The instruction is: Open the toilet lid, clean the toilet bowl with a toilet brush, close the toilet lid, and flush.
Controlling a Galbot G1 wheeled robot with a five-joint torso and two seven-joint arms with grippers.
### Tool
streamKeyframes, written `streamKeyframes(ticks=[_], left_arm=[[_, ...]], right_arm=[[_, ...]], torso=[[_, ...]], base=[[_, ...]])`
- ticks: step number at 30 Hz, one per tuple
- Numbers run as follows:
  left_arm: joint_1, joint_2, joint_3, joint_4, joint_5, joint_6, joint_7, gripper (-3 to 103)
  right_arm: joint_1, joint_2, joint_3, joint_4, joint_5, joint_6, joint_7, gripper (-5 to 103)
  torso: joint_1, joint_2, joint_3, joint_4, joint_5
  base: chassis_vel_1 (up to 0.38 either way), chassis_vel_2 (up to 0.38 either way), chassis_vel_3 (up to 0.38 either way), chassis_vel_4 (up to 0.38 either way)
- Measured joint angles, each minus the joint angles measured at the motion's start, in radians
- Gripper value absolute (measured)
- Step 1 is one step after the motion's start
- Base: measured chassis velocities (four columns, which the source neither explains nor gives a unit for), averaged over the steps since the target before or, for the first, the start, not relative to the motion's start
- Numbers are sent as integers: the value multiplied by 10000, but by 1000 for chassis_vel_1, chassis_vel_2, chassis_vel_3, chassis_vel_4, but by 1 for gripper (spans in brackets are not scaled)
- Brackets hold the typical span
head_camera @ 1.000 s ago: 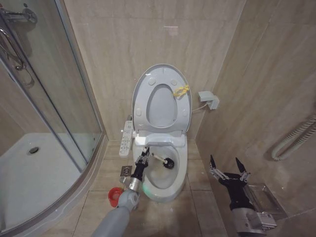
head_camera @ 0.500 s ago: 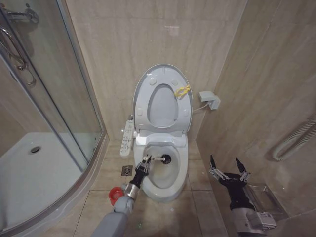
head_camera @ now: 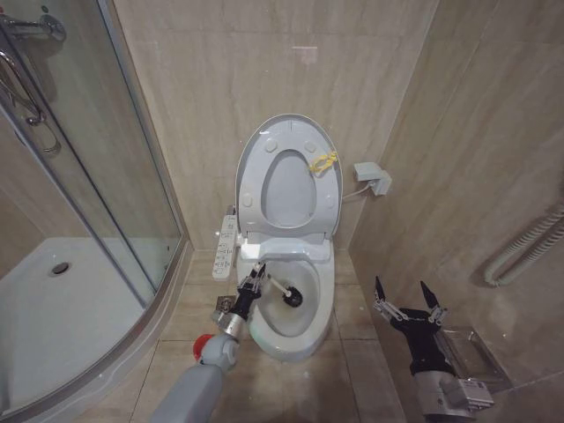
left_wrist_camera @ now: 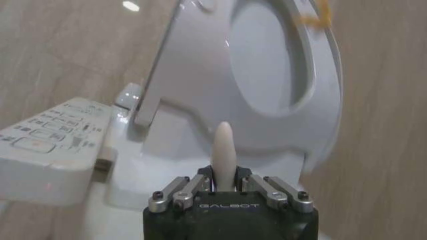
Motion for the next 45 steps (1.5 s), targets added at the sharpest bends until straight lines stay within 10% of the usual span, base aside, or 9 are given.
streamKeyframes(ticks=[7, 16, 26, 29, 35, 45], left_arm=[[-47, -164, -198, 427, 838, -464, -130, 21], [112, -372, 165, -629, -2801, 57, 234, 21], [-76, -952, -603, 1233, 1736, -1792, 223, 21], [-10, -928, -430, 841, 1311, -1627, 177, 21], [367, -666, 264, -994, -2277, 58, 171, 21], [218, -527, -447, 443, 886, -840, 862, 21]], right_arm=[[0, 0, 0, 0, 0, 0, 0, 100], [0, 0, 0, 0, 0, 0, 0, 100], [0, 0, 0, 0, 0, 0, 0, 100], [0, 0, 0, 0, 0, 0, 0, 100], [0, 0, 0, 0, 0, 0, 0, 100], [0, 0, 0, 0, 0, 0, 0, 100]], torso=[[0, -1, 1, -2, -1], [-2, 2, -1, -7, 0], [-2, 1, 0, -6, -1], [-1, 1, 0, -4, 0], [-2, 2, -1, -4, -5], [-1, 1, 0, 1, -2]], base=[[0, 0, 0, 0], [0, 0, 0, 0], [0, 0, 0, 0], [0, 0, 0, 0], [0, 0, 0, 0], [0, 0, 0, 0]])
